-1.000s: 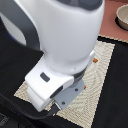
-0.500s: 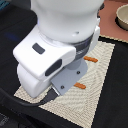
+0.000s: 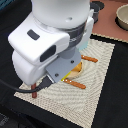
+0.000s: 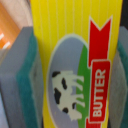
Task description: Interact with the objects in diverse but meaningful ways.
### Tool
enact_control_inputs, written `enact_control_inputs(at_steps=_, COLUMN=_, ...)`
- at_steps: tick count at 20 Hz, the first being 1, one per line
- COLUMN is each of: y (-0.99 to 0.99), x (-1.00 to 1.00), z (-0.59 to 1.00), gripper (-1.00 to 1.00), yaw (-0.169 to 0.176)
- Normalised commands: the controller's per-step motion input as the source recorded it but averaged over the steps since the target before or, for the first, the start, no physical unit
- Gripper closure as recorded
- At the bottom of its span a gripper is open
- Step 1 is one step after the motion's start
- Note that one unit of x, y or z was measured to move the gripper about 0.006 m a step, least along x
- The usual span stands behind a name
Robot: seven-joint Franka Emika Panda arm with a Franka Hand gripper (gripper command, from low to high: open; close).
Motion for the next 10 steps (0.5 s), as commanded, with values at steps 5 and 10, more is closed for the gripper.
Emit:
enact_control_inputs(at_steps=5, y=0.49, x=-0.90, z=-0.05, gripper=1.00, yaw=0.035)
enact_control_inputs(at_steps=10, y=0.49, x=-0.91, z=-0.10, gripper=1.00, yaw=0.040)
